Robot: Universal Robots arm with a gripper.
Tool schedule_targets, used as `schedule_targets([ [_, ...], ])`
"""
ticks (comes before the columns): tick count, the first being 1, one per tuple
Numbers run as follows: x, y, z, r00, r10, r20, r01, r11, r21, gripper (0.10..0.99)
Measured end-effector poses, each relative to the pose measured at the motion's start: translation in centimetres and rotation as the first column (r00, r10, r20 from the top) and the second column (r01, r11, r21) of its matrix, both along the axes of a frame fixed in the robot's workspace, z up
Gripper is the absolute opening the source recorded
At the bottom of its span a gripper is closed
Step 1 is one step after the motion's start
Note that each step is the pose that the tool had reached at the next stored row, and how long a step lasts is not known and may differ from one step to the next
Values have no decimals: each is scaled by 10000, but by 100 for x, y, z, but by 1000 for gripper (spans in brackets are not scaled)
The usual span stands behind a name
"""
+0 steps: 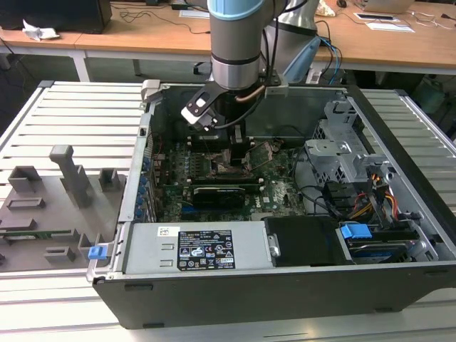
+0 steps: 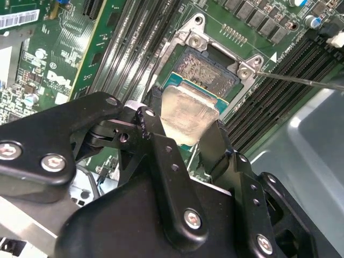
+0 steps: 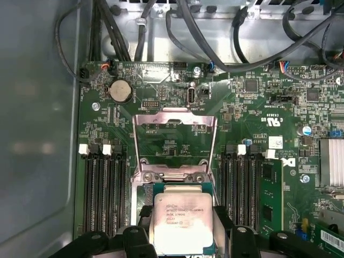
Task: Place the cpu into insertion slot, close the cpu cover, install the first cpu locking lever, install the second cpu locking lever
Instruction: 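Place the cpu into insertion slot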
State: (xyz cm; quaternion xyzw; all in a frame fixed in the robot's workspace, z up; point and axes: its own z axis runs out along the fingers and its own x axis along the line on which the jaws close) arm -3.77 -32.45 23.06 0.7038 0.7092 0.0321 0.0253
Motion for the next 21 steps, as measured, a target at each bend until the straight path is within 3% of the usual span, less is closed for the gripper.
schedule_targets([
  [21,-71,27,-142,10000,-69,0,69,10000,2,525],
])
